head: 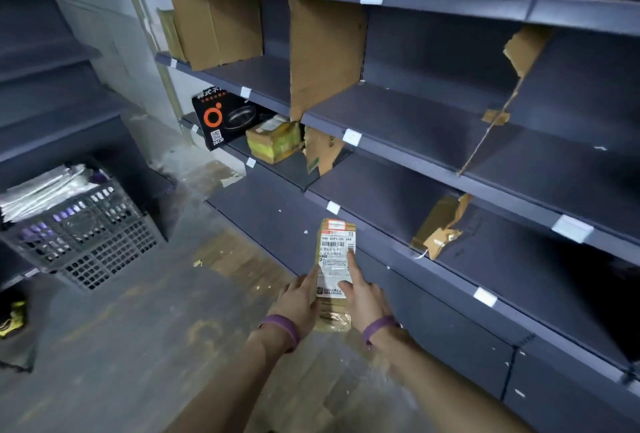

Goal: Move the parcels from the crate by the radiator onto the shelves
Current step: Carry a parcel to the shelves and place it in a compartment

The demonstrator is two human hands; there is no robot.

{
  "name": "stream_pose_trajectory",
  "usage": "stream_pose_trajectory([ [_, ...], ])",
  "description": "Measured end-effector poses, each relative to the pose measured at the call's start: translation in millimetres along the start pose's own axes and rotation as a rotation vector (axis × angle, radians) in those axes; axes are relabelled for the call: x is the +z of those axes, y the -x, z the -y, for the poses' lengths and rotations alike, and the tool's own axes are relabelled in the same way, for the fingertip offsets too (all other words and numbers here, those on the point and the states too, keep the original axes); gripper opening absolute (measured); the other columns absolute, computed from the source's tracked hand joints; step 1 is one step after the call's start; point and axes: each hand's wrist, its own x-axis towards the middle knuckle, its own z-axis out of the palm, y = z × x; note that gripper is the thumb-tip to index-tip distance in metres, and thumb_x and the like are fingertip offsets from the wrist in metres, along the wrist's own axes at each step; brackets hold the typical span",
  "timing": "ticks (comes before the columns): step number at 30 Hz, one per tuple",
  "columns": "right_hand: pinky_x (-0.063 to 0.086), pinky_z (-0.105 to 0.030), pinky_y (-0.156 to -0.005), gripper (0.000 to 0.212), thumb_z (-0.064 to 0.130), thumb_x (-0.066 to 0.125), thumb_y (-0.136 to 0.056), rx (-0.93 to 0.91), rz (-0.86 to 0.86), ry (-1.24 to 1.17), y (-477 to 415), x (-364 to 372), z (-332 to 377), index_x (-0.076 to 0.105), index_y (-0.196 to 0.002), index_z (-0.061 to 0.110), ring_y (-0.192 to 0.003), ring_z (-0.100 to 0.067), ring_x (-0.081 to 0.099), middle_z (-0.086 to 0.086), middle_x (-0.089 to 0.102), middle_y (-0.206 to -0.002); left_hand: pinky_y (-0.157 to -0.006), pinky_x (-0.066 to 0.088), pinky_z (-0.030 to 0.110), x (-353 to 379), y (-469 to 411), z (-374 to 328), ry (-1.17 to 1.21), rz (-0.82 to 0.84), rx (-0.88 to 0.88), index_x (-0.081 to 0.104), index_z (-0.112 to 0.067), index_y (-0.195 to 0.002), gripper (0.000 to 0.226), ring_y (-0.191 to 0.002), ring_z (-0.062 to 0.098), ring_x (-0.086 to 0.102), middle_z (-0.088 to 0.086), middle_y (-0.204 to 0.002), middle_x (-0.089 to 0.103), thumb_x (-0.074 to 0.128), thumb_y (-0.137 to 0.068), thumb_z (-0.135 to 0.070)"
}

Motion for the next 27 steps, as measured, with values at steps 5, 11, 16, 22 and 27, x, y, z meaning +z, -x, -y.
stream_pose_trajectory([
  [5,0.049,-0.037,-0.077,0.066,0.037,0.037,-0.102,0.081,-0.050,0.047,-34,28,43,-0.006,-0.151,0.039,-0.090,-0.035,0.064,-0.018,0.068,-0.105,-0.100,0.042,0.036,-36,-35,47,-0.035,0.056,0.097,0.002,-0.031,-0.151,0.071,-0.116,0.026,0.054,0.006,-0.134,0.052,0.043,-0.094,-0.020],
  [11,0.048,-0.037,-0.082,0.064,0.034,0.036,-0.102,0.184,-0.062,0.004,-67,31,60,-0.003,-0.152,0.036,-0.097,-0.039,0.063,-0.022,0.066,-0.110,-0.097,0.043,0.028,-52,-76,66,0.014,0.135,0.180,0.016,-0.026,-0.150,0.064,-0.115,0.022,0.056,0.006,-0.133,0.055,0.045,-0.094,-0.017],
  [16,0.044,-0.038,-0.091,0.061,0.042,0.031,-0.101,0.282,-0.069,-0.112,-98,18,57,-0.007,-0.150,0.044,-0.102,-0.039,0.061,-0.023,0.063,-0.116,-0.099,0.046,0.034,-58,-123,59,0.037,0.212,0.237,-0.001,-0.036,-0.151,0.076,-0.117,0.019,0.055,0.001,-0.139,0.050,0.047,-0.095,-0.020],
  [22,0.045,-0.039,-0.092,0.060,0.037,0.028,-0.101,0.328,-0.062,-0.180,-155,4,37,-0.007,-0.149,0.046,-0.102,-0.036,0.061,-0.021,0.061,-0.120,-0.100,0.047,0.032,-56,-183,45,0.047,0.245,0.240,-0.004,-0.037,-0.150,0.079,-0.121,0.017,0.054,-0.002,-0.141,0.049,0.051,-0.095,-0.023],
  [27,0.049,-0.036,-0.090,0.065,0.036,0.037,-0.100,0.332,-0.072,-0.245,-202,-2,23,-0.004,-0.149,0.046,-0.099,-0.032,0.063,-0.018,0.063,-0.116,-0.095,0.050,0.033,-64,-234,33,0.019,0.268,0.226,-0.002,-0.040,-0.148,0.081,-0.113,0.018,0.061,0.000,-0.135,0.055,0.054,-0.094,-0.019],
])
